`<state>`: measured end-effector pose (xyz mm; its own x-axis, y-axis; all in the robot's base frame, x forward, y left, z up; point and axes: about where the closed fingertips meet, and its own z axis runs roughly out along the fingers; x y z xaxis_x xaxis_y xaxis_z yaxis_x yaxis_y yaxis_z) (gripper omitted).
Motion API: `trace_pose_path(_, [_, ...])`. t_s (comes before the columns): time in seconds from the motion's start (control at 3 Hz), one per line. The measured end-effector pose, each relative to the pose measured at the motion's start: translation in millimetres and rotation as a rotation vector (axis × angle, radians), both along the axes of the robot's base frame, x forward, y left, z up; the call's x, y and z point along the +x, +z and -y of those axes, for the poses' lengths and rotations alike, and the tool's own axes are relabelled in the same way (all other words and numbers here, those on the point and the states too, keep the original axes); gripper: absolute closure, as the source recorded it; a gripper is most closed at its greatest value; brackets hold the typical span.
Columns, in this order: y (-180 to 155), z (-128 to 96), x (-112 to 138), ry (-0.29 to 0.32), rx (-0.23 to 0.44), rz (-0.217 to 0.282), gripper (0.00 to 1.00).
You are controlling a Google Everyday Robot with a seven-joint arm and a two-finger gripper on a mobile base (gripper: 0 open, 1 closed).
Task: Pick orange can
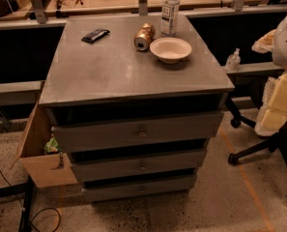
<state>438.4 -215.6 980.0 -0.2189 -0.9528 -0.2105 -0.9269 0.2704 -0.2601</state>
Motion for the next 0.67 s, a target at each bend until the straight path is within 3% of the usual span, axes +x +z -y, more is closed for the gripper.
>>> trace_pose_path(0.33, [0,0,0,0.000,0.000,0.000,0.00])
trace_pose_path(0.67, [-1,-23,35,0.219,-0.104,0.001,0.00])
